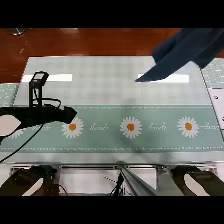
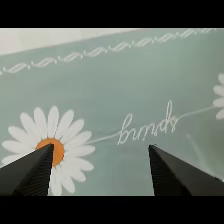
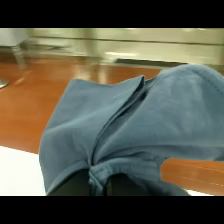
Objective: Fold the shirts.
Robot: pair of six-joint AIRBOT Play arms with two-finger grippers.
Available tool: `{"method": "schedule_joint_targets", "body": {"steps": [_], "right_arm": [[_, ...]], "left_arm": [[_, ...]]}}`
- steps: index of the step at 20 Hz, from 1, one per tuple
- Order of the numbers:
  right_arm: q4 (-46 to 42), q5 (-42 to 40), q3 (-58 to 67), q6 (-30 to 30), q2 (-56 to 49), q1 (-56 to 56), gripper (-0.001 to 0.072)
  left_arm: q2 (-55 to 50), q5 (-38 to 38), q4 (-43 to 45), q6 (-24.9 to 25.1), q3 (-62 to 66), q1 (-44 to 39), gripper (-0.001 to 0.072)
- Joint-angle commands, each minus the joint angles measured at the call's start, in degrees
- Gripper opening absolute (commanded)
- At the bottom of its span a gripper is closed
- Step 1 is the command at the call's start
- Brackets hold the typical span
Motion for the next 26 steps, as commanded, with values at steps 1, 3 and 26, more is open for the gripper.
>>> {"method": "schedule_joint_targets", "body": {"steps": [1,3,26], "right_arm": [[0.1,9.8,2.2,-0.6,-2.0,8.8,0.0023],[0.0,14.0,-1.2,-0.6,-4.3,14.3,0.0023],[-1.4,9.2,-47.4,3.9,-5.1,-11.8,0.0616]], "left_arm": [[0.6,7.8,-0.3,-3.1,-0.7,1.3,0.0703],[0.0,10.3,-0.3,-4.4,-0.7,2.1,0.0703],[-11.9,-3.9,-12.7,4.8,-5.1,9.4,0.0702]]}}
